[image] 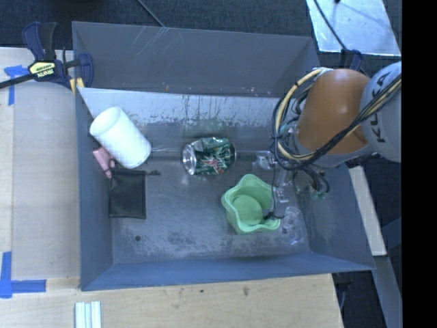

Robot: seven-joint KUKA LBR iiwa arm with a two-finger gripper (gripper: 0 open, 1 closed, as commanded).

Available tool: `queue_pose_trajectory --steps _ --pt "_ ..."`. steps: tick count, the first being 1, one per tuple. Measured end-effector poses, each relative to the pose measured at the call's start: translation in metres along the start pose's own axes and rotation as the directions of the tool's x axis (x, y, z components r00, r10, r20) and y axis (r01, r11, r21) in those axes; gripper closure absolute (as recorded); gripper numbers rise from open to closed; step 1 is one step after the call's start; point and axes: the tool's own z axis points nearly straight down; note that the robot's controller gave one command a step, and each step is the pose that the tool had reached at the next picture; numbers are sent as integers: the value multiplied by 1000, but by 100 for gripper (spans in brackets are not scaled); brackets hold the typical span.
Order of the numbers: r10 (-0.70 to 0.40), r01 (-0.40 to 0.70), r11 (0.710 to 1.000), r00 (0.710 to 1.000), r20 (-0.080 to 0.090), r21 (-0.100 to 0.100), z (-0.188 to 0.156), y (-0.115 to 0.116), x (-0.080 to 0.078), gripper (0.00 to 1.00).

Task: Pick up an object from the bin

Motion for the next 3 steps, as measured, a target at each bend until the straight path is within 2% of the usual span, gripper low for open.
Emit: queue_pose_trajectory --steps 1,2,3 --pt "23 -24 1000 1000 12 4 25 25 7 0" --pt "13 -13 1000 1000 10 4 16 20 18 100" --pt "11 -11 1000 1000 11 5 11 16 19 100"
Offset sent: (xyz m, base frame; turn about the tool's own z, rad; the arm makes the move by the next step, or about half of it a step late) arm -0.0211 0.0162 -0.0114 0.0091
